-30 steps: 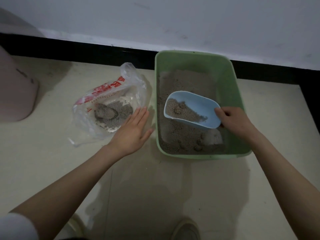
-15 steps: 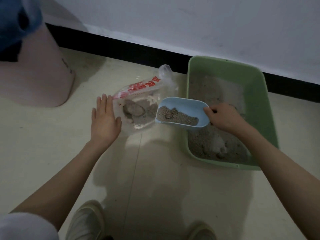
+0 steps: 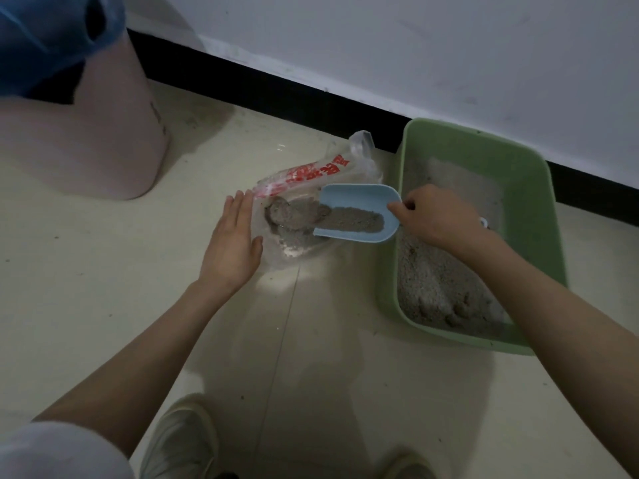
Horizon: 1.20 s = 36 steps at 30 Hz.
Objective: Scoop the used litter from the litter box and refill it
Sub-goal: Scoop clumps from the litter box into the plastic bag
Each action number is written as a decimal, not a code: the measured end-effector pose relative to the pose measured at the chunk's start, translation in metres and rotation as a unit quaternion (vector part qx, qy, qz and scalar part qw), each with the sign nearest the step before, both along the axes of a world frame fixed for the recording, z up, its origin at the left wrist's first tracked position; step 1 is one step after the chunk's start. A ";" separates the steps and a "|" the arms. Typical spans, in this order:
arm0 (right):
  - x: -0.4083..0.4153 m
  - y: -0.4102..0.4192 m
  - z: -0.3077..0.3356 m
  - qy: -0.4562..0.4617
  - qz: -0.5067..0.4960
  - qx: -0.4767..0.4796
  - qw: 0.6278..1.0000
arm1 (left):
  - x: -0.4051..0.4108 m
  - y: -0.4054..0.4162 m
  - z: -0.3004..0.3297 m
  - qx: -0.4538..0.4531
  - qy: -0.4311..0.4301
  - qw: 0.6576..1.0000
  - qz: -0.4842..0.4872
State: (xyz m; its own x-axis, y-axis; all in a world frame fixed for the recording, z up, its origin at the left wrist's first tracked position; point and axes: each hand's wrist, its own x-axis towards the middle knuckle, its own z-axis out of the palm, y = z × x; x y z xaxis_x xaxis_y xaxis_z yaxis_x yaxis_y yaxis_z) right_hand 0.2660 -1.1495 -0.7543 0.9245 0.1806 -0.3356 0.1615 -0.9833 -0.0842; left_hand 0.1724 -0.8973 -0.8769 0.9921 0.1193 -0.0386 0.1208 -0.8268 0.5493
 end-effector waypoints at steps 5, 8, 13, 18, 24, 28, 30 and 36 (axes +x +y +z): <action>-0.002 0.001 0.004 -0.046 0.026 -0.047 0.997 | 0.001 -0.004 0.002 -0.005 -0.001 1.000 -0.001; -0.003 -0.002 0.007 -0.079 0.055 -0.053 0.994 | 0.001 -0.011 0.009 0.021 -0.005 1.000 0.003; -0.007 -0.030 0.011 -0.104 0.024 0.013 0.994 | 0.006 -0.032 0.025 0.052 -0.022 0.997 -0.042; -0.011 -0.088 0.011 -0.118 -0.093 0.115 0.982 | 0.014 -0.073 0.035 0.083 -0.051 0.983 -0.156; -0.025 -0.159 -0.001 -0.129 -0.188 0.131 0.965 | 0.025 -0.123 0.035 0.147 -0.006 0.952 -0.270; -0.030 -0.190 -0.017 -0.104 -0.223 0.062 0.967 | 0.033 -0.146 0.035 0.198 0.022 0.926 -0.322; -0.030 -0.194 -0.023 -0.095 -0.224 0.030 0.969 | 0.038 -0.152 0.036 0.212 0.032 0.920 -0.328; -0.002 -0.185 -0.026 -0.059 -0.208 -0.031 0.976 | 0.042 -0.159 0.039 0.247 0.067 0.915 -0.313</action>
State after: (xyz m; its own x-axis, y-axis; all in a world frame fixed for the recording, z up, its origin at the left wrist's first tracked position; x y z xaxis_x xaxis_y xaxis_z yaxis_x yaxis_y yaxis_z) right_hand 0.2638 -1.3343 -0.7804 0.9465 -0.2350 -0.2212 -0.2469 -0.9686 -0.0277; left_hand 0.2145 -1.0560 -0.8380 0.8624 -0.4344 -0.2600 -0.4222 -0.9005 0.1042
